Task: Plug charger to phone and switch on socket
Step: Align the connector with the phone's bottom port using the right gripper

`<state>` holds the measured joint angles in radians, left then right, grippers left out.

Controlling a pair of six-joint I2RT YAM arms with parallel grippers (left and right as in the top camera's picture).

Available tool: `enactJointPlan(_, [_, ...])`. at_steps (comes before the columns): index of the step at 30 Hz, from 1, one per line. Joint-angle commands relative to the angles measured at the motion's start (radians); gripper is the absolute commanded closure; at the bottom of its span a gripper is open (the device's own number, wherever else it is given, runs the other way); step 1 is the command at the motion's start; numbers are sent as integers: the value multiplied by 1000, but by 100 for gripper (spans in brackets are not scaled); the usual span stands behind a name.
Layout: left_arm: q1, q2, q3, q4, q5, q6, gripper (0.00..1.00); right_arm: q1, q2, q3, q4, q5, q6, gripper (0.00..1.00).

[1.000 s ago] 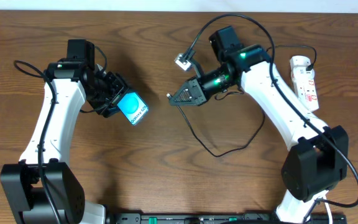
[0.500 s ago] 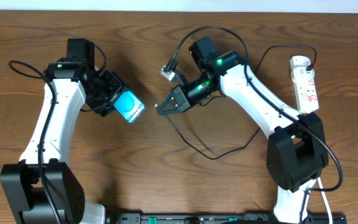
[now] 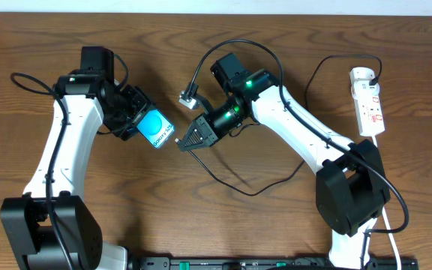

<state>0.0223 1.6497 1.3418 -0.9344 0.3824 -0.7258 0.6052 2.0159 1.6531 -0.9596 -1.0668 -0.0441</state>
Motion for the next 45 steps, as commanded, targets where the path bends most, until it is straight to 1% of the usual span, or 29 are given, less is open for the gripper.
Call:
enactJointPlan(1, [-1,-2,24,0,27,6,93,10,-1,-14,1,18,8,99])
enactJointPlan(8, [-1,-2,24,1,120,11,93,12,-1,-14,8,42,30,99])
enactJointPlan(13, [-1,-2,24,2,134,11,93,12,-1,-14,8,44,32,99])
enactJointPlan(17, [-1,-2,24,24,176,30,93,12,-1,-14,10,48,32,99])
enactJointPlan(23, [-1,-2,24,27,175,33,93,12,-1,-14,12,124,89,99])
enactJointPlan(26, [-1,-2,24,27,174,40,93,12,-1,-14,16,127,102,99])
enactJointPlan(29, [-1,-2,24,27,161,44,93,12,-1,-14,27,169,152,99])
enactJointPlan(40, [-1,-2,24,24,156,44,93,39,-1,-14,82,170,180,99])
enactJointPlan(45, [-1,-2,24,52,156,44,93,44,-1,-14,89,169,186,99])
